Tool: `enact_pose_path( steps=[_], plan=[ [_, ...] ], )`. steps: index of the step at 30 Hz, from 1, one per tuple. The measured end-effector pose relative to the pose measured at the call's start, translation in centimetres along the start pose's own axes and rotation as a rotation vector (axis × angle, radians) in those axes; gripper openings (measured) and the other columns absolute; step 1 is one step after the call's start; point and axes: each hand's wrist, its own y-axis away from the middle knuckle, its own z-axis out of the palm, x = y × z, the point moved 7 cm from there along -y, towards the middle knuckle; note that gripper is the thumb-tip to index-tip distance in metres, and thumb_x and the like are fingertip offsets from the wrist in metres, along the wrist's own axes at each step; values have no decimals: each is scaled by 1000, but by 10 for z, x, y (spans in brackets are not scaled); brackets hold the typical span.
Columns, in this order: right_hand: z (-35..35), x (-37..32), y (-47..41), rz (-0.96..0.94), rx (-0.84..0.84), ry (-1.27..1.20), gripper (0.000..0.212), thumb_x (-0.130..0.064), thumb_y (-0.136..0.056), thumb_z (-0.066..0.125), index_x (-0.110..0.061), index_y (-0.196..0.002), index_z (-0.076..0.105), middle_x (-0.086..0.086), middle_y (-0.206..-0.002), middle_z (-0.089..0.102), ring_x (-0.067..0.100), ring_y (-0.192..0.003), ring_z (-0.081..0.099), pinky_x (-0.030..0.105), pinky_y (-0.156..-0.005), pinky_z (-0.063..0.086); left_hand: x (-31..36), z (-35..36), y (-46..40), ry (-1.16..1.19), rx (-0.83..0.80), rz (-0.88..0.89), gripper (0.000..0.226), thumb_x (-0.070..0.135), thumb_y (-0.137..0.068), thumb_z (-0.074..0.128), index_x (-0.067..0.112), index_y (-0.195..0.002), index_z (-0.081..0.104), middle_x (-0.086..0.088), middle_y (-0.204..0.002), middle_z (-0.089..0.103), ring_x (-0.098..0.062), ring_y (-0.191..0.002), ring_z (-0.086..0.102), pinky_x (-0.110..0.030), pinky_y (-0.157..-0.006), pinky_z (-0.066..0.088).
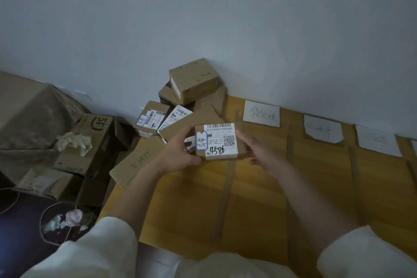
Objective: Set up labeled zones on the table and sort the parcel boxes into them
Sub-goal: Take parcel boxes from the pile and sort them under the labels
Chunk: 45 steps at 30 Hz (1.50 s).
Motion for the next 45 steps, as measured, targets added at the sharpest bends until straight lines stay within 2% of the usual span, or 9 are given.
enact_pose_path(
  steps=[4, 8, 14, 20, 28, 34, 38, 41, 45],
  plan=[
    [-7, 11, 7, -37, 81, -132, 57, -65, -81, 56, -26, -122, 61, -3, -103, 70, 16, -87, 64, 28, -73, 43, 8, 1, -4, 24, 123, 41, 84, 9, -74, 77, 24, -145, 35, 10, -135, 50, -3, -123, 48, -28, -97, 46],
    [-9, 27, 12, -37, 126, -329, 60, -58, -79, 64, -26, -129, 53, -2, -110, 69, 20, -92, 72, 32, -77, 50, 14, 14, -6, 124, 252, -23, 64, 18, -87, 68, 21, -144, 38, 5, -138, 49, -12, -125, 48, -27, -93, 45],
    [-1, 44, 18, -40, 101, -615, 72, -40, -71, 74, -19, -134, 47, 6, -119, 67, 25, -96, 73, 38, -85, 55, 24, 54, -7, 281, 175, -92, 52, 42, -92, 57, 29, -141, 44, 8, -126, 54, -10, -116, 52, -24, -97, 43],
    [0, 58, 17, -20, 87, -670, 76, -30, -73, 80, -18, -137, 41, 6, -124, 65, 27, -100, 71, 38, -87, 55, 40, 73, -6, 342, 99, -8, 45, 23, -94, 59, 21, -138, 48, 3, -121, 65, 7, -101, 62, -2, -73, 46],
    [-11, 74, 25, 1, 155, -697, 96, -44, -57, 84, -18, -138, 39, 7, -119, 68, 22, -102, 71, 37, -87, 56, 35, 94, -13, 340, 13, 20, 43, 17, -94, 59, 22, -136, 49, 0, -119, 68, 2, -102, 65, -16, -86, 52],
    [-32, 100, 38, 21, 206, -720, 87, -46, -61, 81, -21, -135, 42, 6, -117, 69, 20, -101, 71, 36, -85, 56, 30, 124, -19, 263, 3, -6, 34, 28, -96, 55, 25, -129, 57, 6, -108, 71, -8, -100, 67, -22, -87, 51],
    [-57, 123, 49, 45, 257, -748, 79, -47, -63, 78, -24, -131, 45, 5, -121, 66, 19, -105, 68, 37, -85, 55, 25, 150, -21, 186, 90, -71, 29, 25, -94, 58, 22, -123, 61, -3, -97, 65, -17, -86, 62, -20, -71, 47],
    [-79, 141, 59, 64, 266, -805, 59, -37, -81, 72, -20, -130, 45, 6, -122, 64, 20, -106, 65, 40, -92, 53, 25, 170, -20, 117, 162, -106, 28, 22, -93, 60, 19, -120, 62, -3, -100, 63, -10, -81, 59, -11, -64, 46],
    [-126, 170, 78, 105, 265, -881, 38, -31, -89, 66, -24, -123, 52, 5, -116, 63, 20, -100, 66, 41, -94, 52, 34, 220, -15, 20, 183, -158, 27, 24, -92, 60, 23, -120, 62, 3, -106, 64, -7, -84, 58, -20, -68, 47]
  ],
)
